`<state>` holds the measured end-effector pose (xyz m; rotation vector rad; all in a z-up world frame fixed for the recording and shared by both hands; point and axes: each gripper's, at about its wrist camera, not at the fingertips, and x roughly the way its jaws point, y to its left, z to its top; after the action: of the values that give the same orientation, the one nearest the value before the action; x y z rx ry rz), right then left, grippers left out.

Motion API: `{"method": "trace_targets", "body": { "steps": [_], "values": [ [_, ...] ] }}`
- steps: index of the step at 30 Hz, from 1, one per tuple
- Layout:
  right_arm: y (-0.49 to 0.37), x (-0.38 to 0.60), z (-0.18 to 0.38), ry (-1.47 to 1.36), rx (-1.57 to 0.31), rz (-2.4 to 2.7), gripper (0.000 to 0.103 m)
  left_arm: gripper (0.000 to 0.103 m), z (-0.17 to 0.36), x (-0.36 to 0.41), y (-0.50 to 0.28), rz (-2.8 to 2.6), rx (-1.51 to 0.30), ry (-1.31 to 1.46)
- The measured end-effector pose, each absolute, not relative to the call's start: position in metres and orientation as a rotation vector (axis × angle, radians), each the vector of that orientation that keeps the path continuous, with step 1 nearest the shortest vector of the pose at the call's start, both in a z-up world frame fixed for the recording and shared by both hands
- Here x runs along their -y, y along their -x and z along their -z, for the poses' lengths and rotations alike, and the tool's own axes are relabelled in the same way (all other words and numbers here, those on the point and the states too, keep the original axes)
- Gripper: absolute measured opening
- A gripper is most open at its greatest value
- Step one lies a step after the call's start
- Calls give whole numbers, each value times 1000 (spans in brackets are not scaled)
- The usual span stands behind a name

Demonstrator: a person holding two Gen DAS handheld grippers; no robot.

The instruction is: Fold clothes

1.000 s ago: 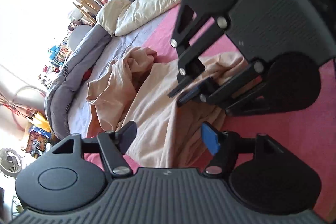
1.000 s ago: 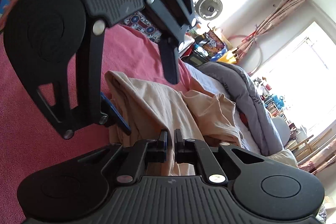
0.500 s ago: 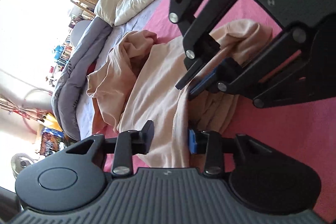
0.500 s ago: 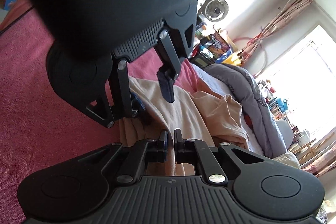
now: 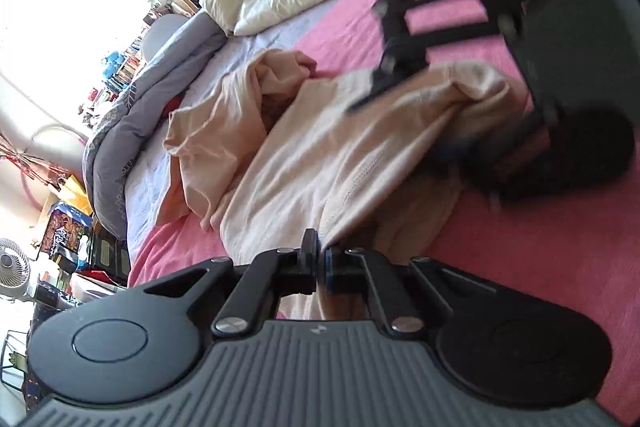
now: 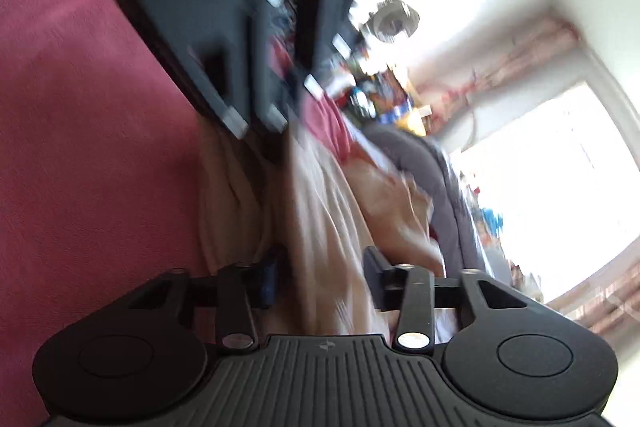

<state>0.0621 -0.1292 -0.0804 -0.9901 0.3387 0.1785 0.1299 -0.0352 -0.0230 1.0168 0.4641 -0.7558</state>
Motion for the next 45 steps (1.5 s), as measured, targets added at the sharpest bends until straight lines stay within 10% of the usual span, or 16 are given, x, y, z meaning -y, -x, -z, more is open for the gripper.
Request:
{"method": "trace_targets", "body": {
  "steps": [10, 14, 30, 40, 45],
  "values": [
    [-27, 154, 99, 1013, -428, -119, 30, 5, 40, 25, -119, 771, -474, -1079],
    [-31, 153, 98, 936, -530, -194, 13, 5, 44, 25, -123, 783, -482, -1103],
    [-78, 231, -33, 226, -841, -408, 30, 50, -41, -8, -152, 702, -656, -669],
    [-121, 203, 30, 99, -930, -447, 33, 52, -51, -37, -164, 590, -878, -534],
    [-108, 193, 29, 134, -930, -445, 54, 55, -43, 47, -195, 716, -717, -513]
  ]
}}
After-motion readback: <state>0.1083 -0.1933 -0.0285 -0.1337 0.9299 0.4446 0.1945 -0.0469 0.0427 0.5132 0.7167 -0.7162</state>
